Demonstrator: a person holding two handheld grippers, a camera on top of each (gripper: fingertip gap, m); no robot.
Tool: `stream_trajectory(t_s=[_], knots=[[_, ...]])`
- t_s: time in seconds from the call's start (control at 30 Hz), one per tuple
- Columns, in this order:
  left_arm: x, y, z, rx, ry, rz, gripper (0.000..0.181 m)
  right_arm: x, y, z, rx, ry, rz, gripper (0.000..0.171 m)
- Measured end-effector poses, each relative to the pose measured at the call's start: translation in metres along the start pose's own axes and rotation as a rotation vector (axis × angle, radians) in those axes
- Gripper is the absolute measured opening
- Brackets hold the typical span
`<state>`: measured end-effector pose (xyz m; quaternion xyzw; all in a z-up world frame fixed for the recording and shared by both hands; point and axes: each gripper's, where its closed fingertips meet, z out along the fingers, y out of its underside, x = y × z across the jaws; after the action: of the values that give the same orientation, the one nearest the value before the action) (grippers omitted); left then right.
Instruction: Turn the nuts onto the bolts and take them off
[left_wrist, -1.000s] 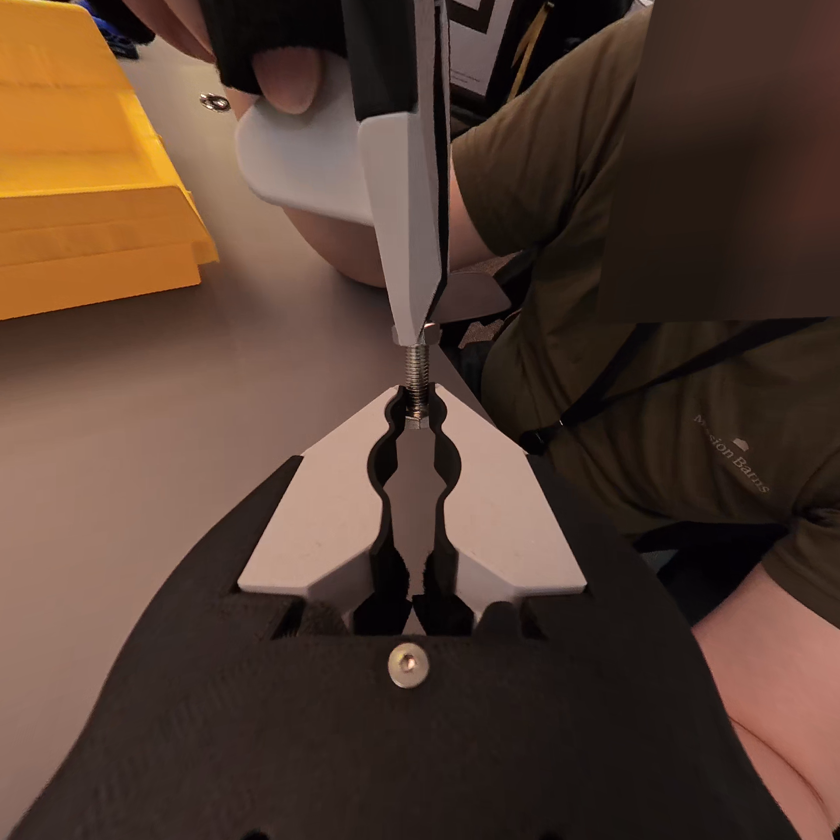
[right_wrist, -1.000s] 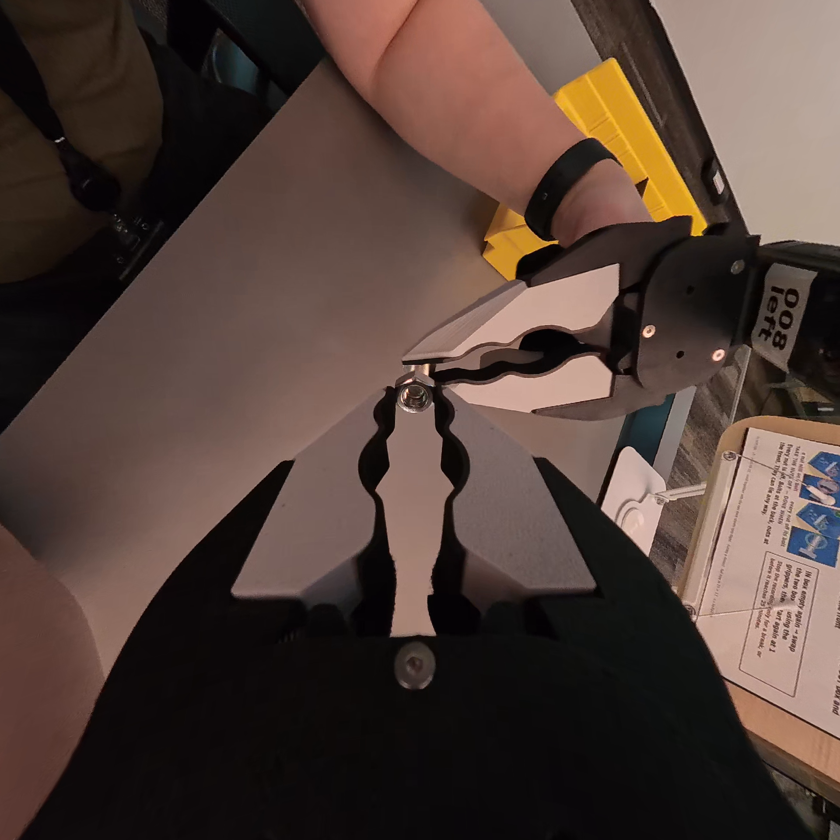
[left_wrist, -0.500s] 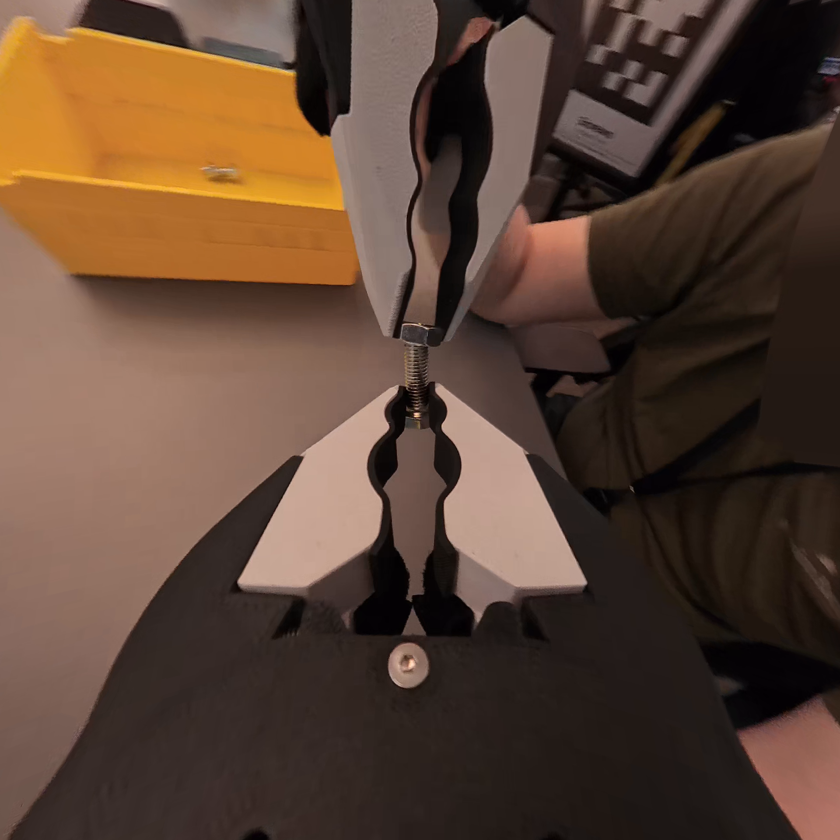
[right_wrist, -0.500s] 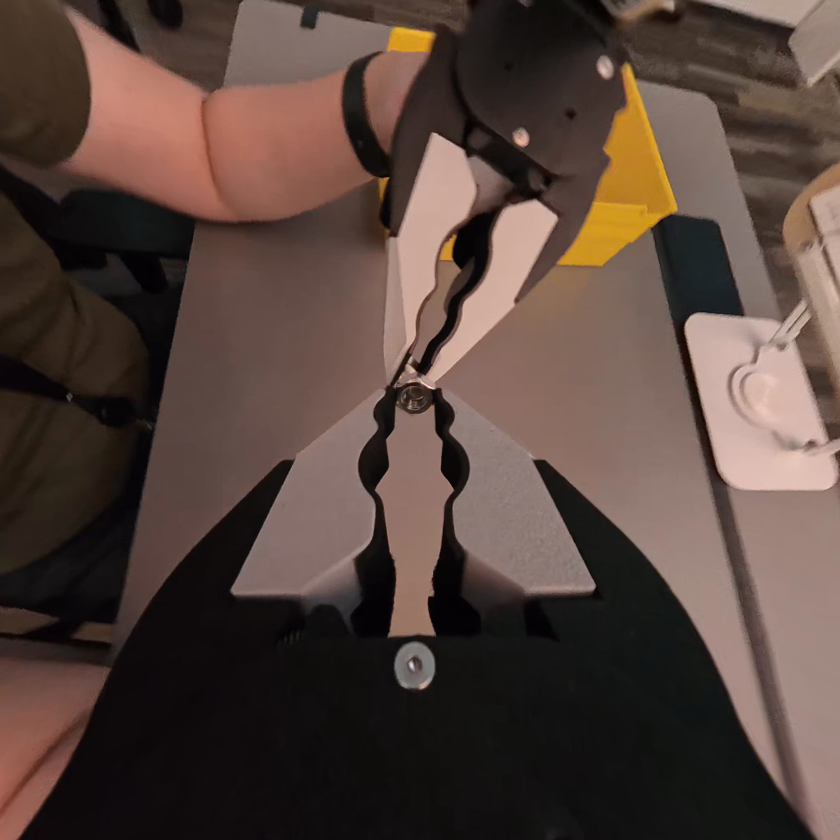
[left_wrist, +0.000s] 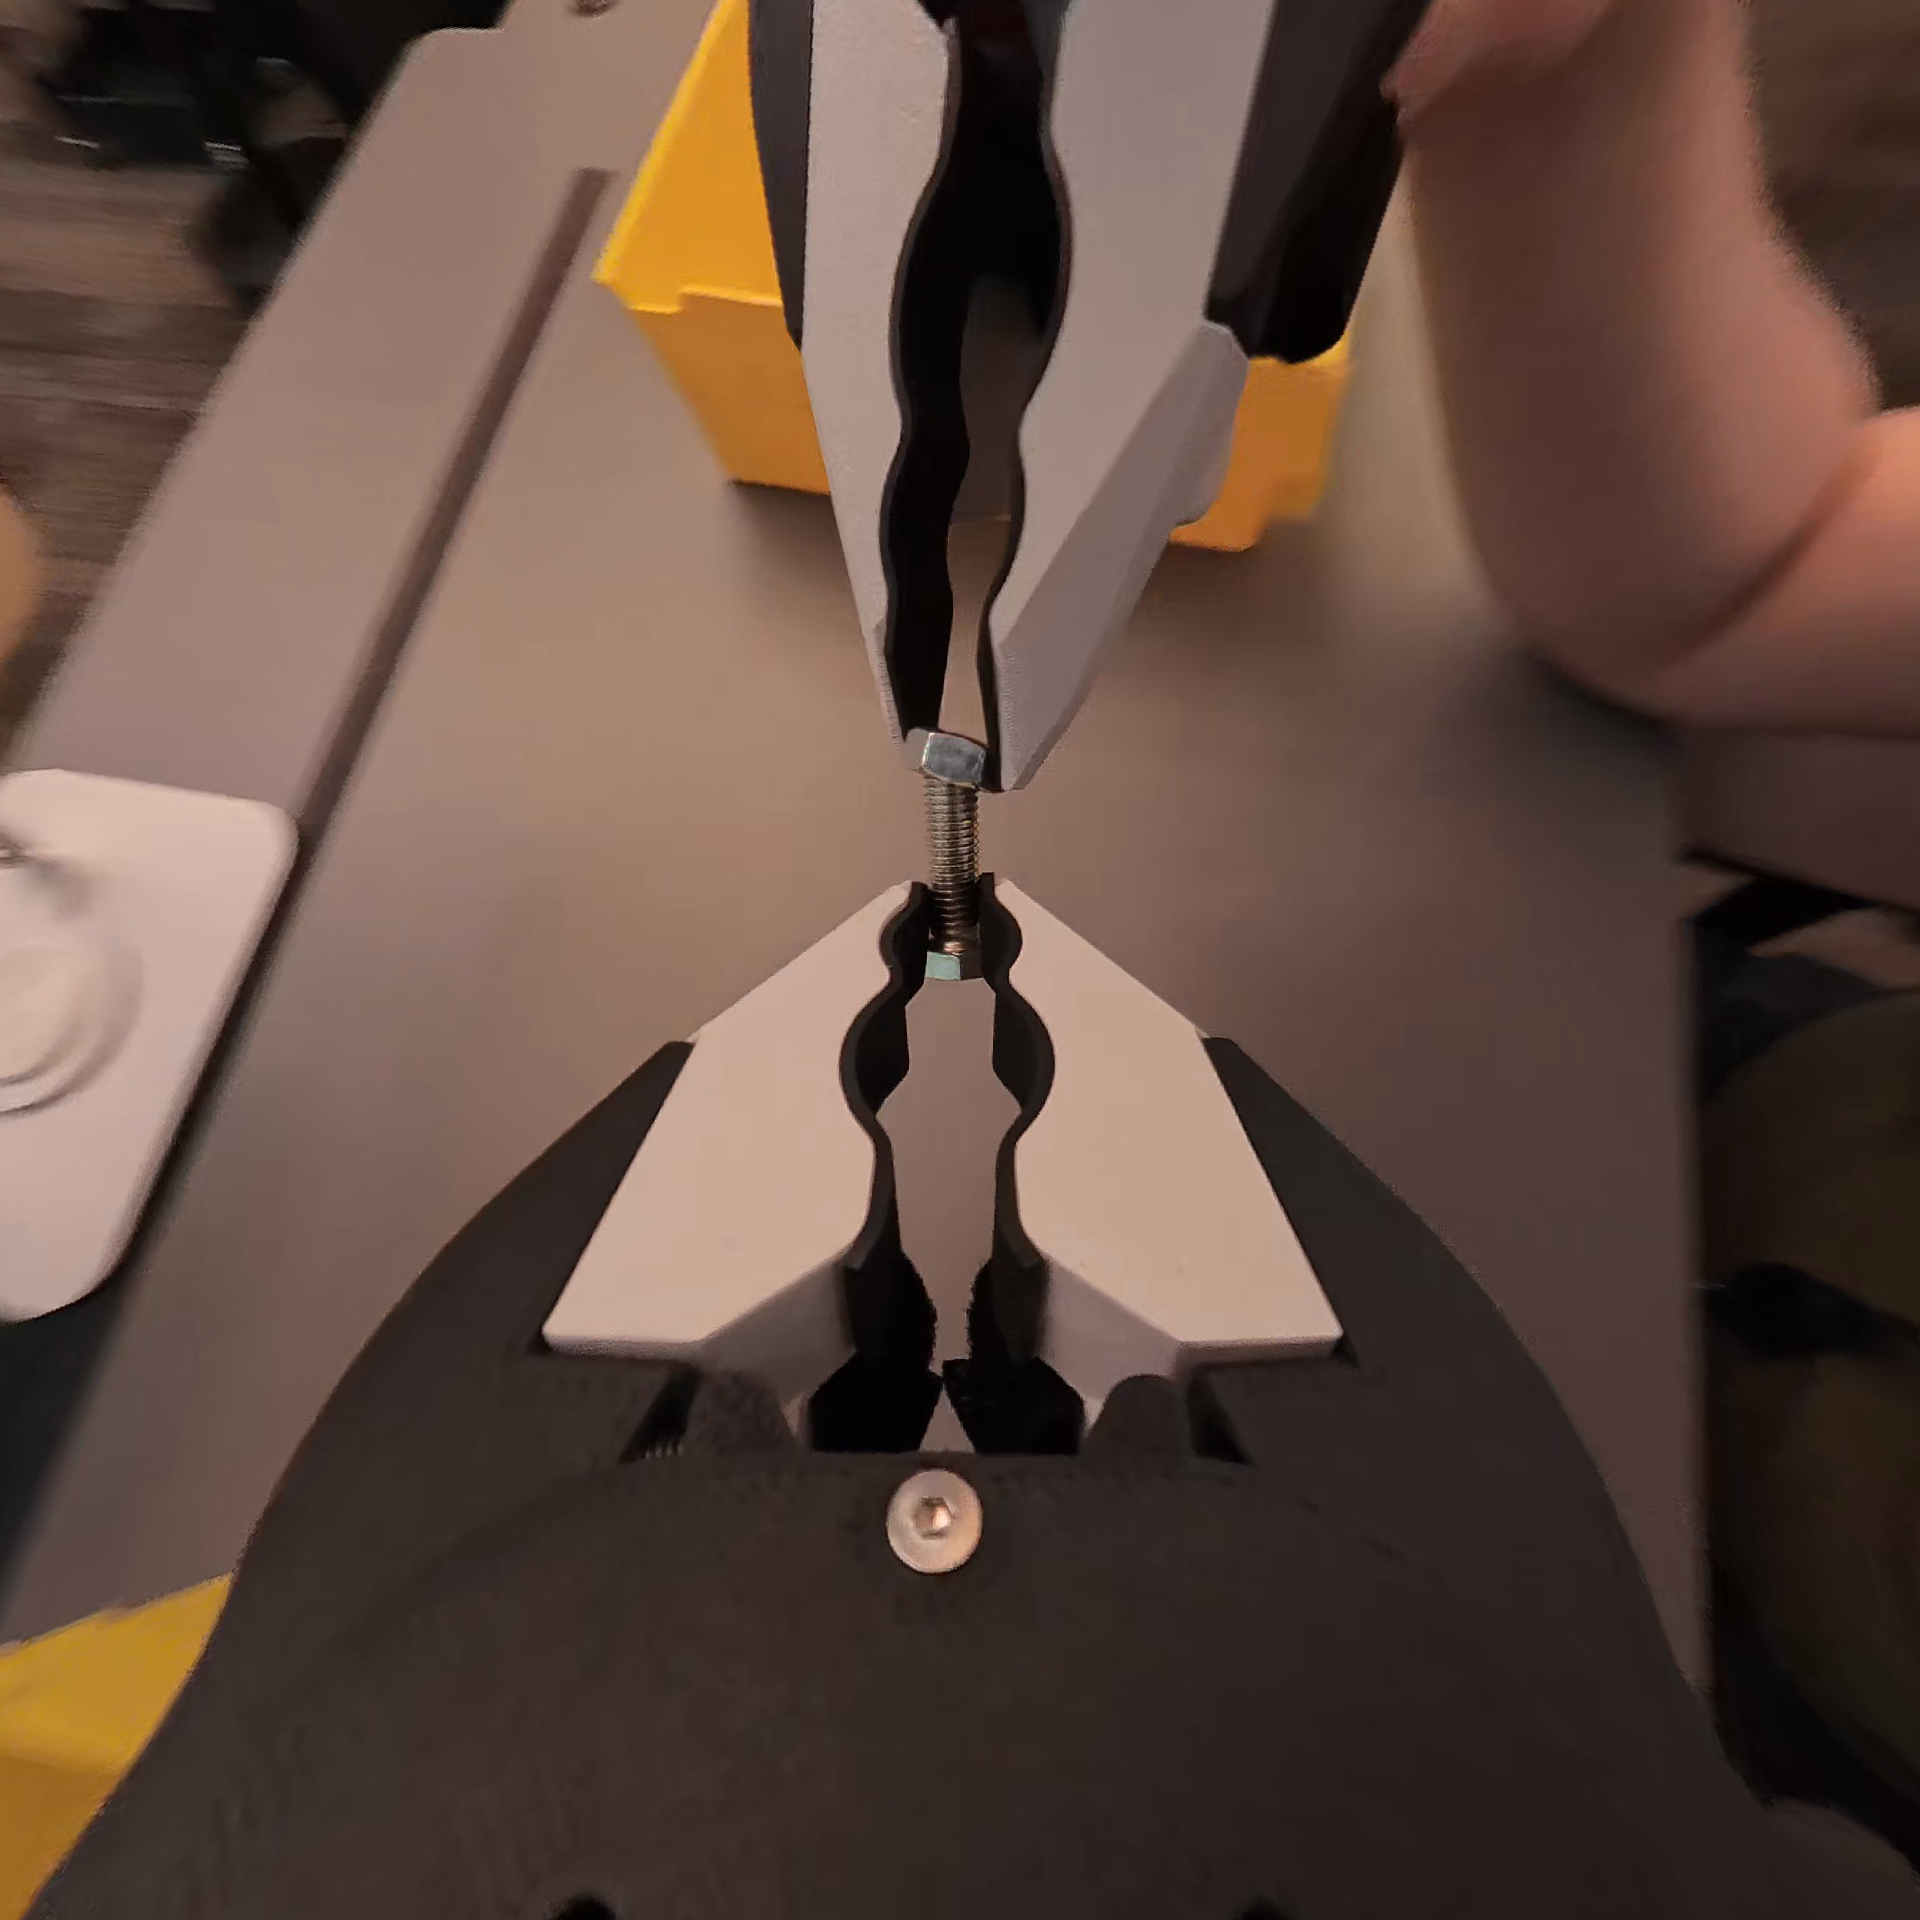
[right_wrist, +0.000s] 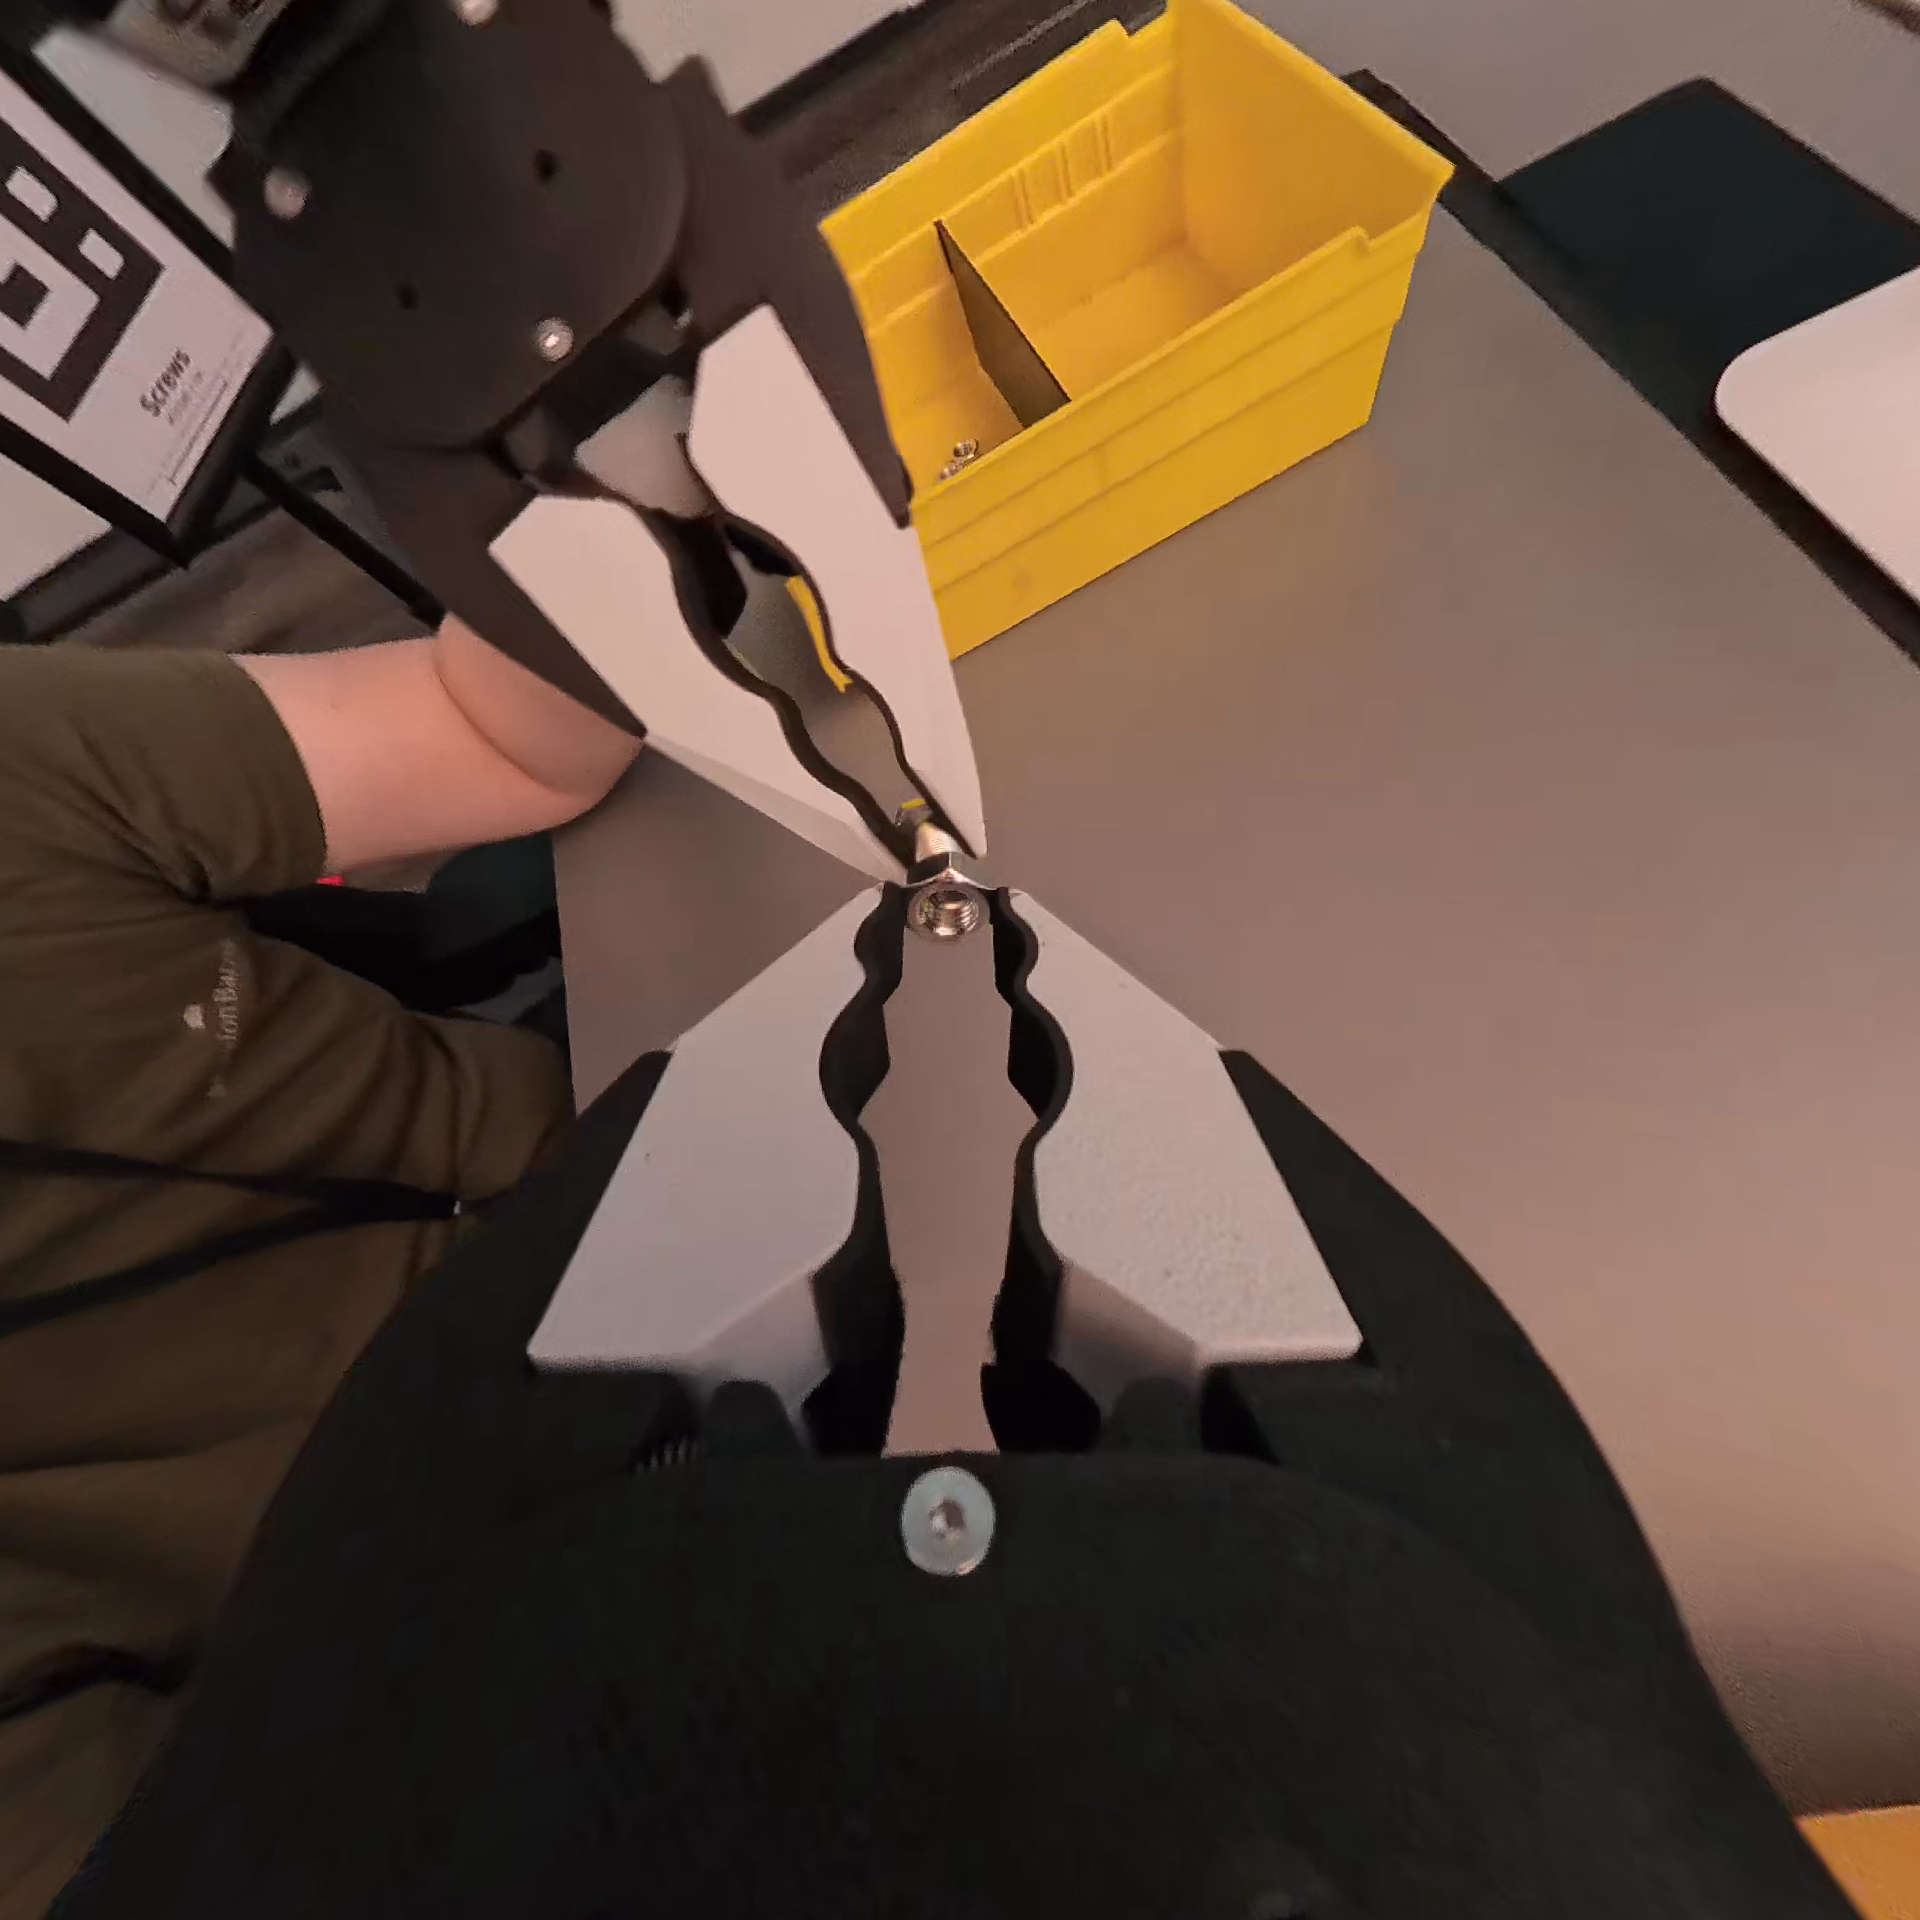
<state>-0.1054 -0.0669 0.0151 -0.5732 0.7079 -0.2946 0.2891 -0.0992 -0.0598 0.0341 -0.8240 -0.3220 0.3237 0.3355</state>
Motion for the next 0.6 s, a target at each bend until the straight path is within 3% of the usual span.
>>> stream_trajectory(t_s=[0.17, 0.4, 0.47, 0.6], knots=[[-0.007, -0.001, 0.0, -0.025, -0.125, 0.059, 0.007, 0.003, -0.004, -0.001, 0.03, -0.05, 0.082, 0.016], [-0.022, -0.001, -0.014, 0.002, -0.176, 0.028, 0.007, 0.004, -0.017, -0.008, 0.114, -0.02, -0.042, 0.016], [-0.035, 0.0, -0.03, 0.017, -0.23, 0.005, 0.007, 0.016, -0.002, -0.001, 0.034, 0.037, -0.048, 0.016], [-0.049, -0.004, -0.076, 0.117, -0.284, -0.07, 0.007, 0.059, 0.07, 0.039, -0.395, 0.227, -0.14, 0.016]])
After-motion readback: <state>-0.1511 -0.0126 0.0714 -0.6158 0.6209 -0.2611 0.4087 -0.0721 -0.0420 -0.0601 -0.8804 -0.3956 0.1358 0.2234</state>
